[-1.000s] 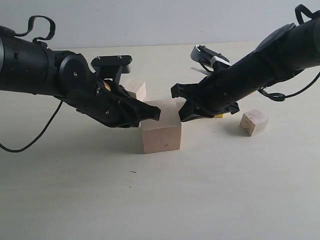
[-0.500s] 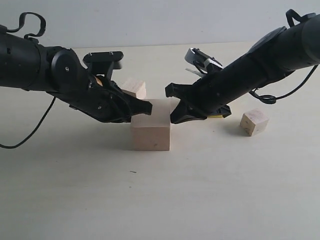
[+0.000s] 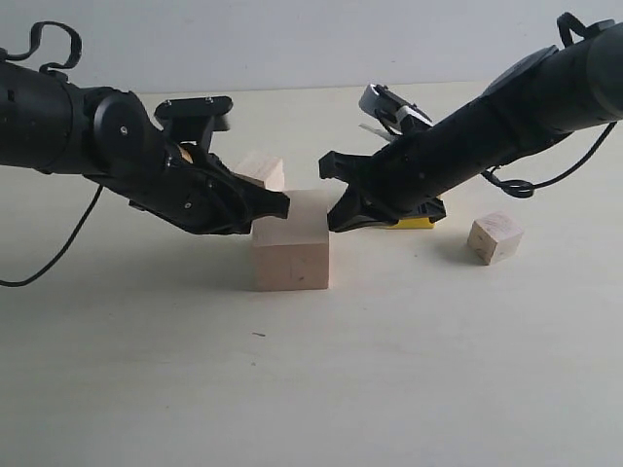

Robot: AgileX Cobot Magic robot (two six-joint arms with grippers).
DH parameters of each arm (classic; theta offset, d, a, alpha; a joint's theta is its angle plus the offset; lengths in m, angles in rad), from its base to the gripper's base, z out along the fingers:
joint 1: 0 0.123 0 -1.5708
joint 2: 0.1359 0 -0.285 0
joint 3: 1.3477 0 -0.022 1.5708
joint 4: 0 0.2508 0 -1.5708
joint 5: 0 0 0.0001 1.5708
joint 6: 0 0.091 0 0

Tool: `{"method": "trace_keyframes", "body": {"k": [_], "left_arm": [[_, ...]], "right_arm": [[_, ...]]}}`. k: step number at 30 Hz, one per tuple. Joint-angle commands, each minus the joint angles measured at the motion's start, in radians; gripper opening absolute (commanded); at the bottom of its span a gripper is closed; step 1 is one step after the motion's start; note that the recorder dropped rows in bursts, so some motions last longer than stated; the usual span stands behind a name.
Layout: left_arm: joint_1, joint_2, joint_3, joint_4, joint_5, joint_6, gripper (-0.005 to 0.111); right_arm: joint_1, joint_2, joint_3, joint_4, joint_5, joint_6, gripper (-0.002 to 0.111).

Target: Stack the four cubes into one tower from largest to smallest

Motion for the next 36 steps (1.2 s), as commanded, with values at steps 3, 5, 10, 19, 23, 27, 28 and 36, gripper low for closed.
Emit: {"method": "trace_keyframes", "body": {"k": [3,5,10,19,23,27,28,36], "left_arm": [[0.005,-0.001,-0.007,-0.013,-0.007,0.008,0.000],[0.005,-0.001,-0.007,-0.013,-0.007,0.008,0.000],[0.005,-0.008,-0.007,-0.013,-0.007,0.008,0.000],[0.025,-0.126,-0.007,0.066,0.036,0.000,0.000],[0.070,-0.190,-0.002,0.097,0.088,-0.006,0.000],[0.104,-0.292,0.058,0.099,0.090,-0.013,0.000],[0.107,-0.315,0.075,0.099,0.090,-0.015,0.000],[0.107,-0.529,0.195,0.099,0.128,-0.033,0.000]], "right_arm": [[0.004,0.004,-0.006,0.010,0.005,-0.012,0.000],[0.004,0.004,-0.006,0.010,0.003,-0.012,0.000],[0.004,0.004,-0.006,0.010,0.003,-0.012,0.000],[0.002,-0.085,-0.006,-0.189,-0.039,0.120,0.000],[0.002,-0.186,-0.006,-0.295,-0.085,0.178,0.000],[-0.004,-0.287,-0.006,-0.509,-0.205,0.362,0.000],[-0.014,-0.302,-0.006,-0.593,-0.224,0.434,0.000],[-0.085,-0.314,-0.015,-0.897,-0.225,0.719,0.000]]}}
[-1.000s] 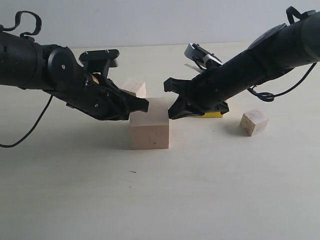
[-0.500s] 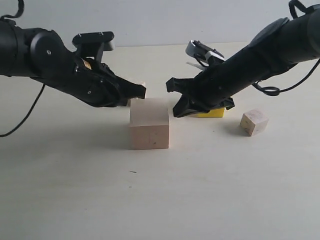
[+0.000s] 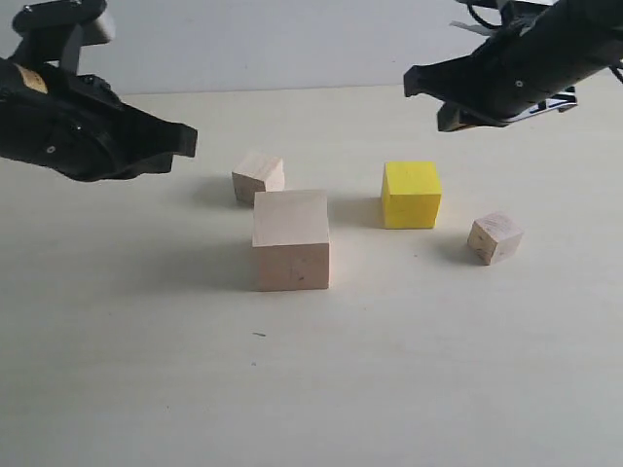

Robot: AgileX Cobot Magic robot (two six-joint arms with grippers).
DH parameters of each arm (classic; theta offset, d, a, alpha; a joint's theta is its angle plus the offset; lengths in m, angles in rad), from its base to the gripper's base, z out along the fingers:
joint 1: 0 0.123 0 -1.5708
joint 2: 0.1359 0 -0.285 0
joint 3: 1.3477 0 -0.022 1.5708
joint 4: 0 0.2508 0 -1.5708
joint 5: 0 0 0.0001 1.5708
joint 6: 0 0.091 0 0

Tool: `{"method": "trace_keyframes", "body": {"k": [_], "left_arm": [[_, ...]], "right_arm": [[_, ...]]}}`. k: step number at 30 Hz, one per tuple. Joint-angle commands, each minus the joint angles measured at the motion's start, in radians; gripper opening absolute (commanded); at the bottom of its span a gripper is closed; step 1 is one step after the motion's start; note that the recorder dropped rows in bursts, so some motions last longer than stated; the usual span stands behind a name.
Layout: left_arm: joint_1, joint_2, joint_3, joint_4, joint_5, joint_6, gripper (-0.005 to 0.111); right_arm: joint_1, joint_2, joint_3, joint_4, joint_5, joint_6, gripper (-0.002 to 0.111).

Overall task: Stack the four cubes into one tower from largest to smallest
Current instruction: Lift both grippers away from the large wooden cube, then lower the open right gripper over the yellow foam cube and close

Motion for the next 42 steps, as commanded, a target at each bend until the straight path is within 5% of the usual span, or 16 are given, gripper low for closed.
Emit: {"method": "trace_keyframes", "body": {"k": [1,6,11,17,28,42], "left_arm": [[0.004,-0.105,0.040,0.001,0.053,-0.015,0.000],[0.004,-0.173,0.042,0.000,0.110,-0.015,0.000],[0.004,-0.199,0.042,0.000,0.112,-0.013,0.000],[0.004,-0.201,0.042,0.000,0.112,-0.013,0.000],[0.004,-0.201,0.042,-0.002,0.112,-0.013,0.000],[0.004,-0.201,0.042,-0.002,0.112,-0.011,0.000]], "right_arm": [[-0.014,0.002,-0.027,-0.067,-0.001,0.043,0.000],[-0.006,0.060,-0.166,-0.068,0.166,0.043,0.014],[-0.006,0.135,-0.297,-0.047,0.344,0.043,0.046],[-0.006,0.183,-0.316,-0.083,0.356,0.027,0.069],[-0.006,0.294,-0.343,0.018,0.330,0.025,0.086],[-0.006,0.446,-0.601,-0.067,0.548,0.124,0.087]]}}
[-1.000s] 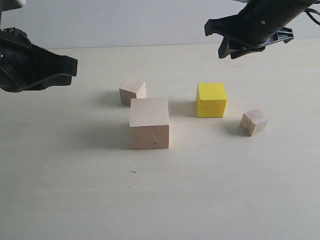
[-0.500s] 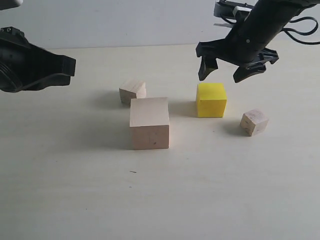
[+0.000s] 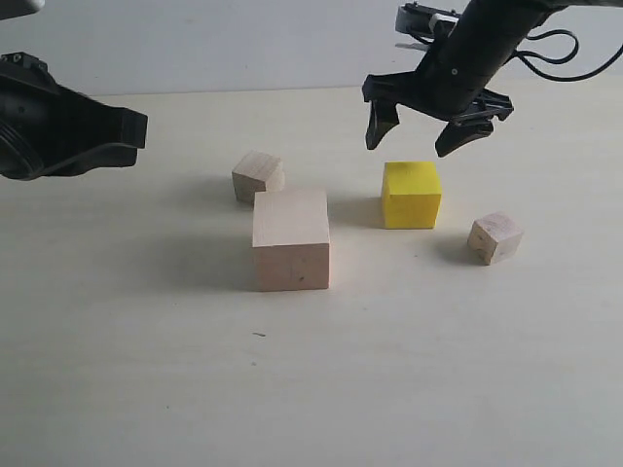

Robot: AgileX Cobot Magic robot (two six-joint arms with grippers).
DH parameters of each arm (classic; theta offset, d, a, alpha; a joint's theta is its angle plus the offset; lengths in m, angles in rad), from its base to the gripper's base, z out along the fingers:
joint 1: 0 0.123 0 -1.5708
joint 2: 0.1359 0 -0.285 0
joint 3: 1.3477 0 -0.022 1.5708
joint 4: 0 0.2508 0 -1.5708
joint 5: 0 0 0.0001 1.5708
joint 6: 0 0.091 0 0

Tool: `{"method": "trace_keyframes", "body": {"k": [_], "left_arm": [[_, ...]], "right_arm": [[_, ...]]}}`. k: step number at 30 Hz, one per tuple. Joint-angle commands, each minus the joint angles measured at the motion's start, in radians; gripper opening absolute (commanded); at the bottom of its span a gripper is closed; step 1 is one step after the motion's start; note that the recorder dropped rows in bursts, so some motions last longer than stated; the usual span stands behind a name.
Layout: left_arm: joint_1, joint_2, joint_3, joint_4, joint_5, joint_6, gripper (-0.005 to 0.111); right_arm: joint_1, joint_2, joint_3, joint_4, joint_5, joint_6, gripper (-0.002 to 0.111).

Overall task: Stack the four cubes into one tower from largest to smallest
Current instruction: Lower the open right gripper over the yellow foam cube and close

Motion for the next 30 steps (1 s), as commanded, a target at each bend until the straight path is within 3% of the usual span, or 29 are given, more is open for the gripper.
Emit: {"method": "trace_keyframes", "body": {"k": [1,10,30], "left_arm": [[0.004,-0.008,0.006,-0.002,-0.005,0.001,0.000],[0.004,-0.008,0.006,-0.002,-0.005,0.014,0.000],[0.004,-0.008,0.006,-0.002,-0.005,0.049,0.000]], "right_arm": [[0.002,0.032,-0.077,-0.049,0.100,0.051,0.087],[0.002,0.081,-0.129,-0.105,0.177,0.121,0.086],[0.026,0.174,-0.163,-0.081,0.152,0.103,0.086]]}}
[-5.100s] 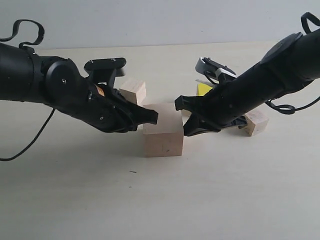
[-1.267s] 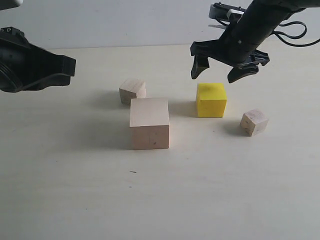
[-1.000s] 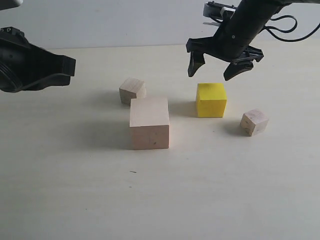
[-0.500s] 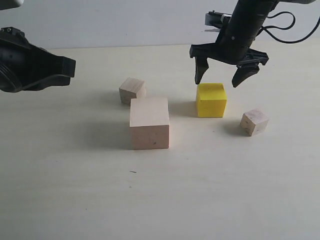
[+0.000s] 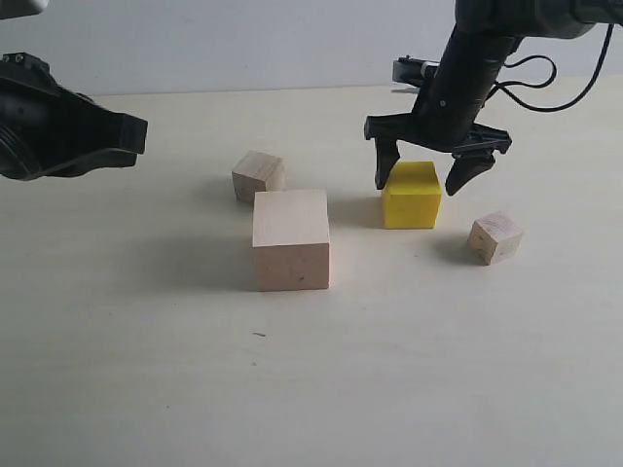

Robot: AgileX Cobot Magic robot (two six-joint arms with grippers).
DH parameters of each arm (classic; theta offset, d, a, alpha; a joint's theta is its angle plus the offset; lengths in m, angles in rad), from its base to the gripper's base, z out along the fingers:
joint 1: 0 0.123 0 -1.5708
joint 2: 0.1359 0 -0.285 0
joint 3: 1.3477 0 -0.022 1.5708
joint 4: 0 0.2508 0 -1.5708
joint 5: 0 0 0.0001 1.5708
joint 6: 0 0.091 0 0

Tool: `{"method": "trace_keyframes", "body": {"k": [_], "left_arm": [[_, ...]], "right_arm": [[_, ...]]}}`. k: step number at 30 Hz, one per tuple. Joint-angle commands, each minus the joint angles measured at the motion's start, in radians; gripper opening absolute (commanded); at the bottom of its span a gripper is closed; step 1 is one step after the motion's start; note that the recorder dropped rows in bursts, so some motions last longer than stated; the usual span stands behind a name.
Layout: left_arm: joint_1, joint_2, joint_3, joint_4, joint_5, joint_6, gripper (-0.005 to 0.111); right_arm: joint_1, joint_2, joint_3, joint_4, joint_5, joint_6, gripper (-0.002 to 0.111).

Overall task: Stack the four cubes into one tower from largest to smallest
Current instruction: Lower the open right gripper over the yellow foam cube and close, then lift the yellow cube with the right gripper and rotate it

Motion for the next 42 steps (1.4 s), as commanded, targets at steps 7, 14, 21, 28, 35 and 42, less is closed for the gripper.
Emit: {"method": "trace_keyframes", "body": {"k": [7,14,21,28,35,42], "left_arm": [[0.004,-0.011,0.006,-0.002,-0.001,0.010,0.000],[0.004,-0.012,0.006,-0.002,0.001,0.010,0.000],[0.004,-0.012,0.006,-0.002,0.001,0.010,0.000],[0.004,-0.012,0.006,-0.002,0.001,0.010,0.000],[0.004,-0.012,0.006,-0.002,0.001,0.010,0.000],[0.004,-0.014,0.006,-0.034,0.018,0.010,0.000]], "right_arm": [[0.057,0.056,-0.096,-0.049,0.045,0.015,0.086],[0.062,0.068,-0.113,-0.131,0.082,0.037,0.086],[0.062,0.068,-0.113,-0.134,0.090,0.035,0.063],[0.062,0.066,-0.113,-0.134,0.093,0.001,0.006],[0.051,-0.026,-0.113,-0.132,0.093,-0.132,0.000],[-0.020,-0.149,-0.088,0.161,0.054,-0.356,0.000]]}}
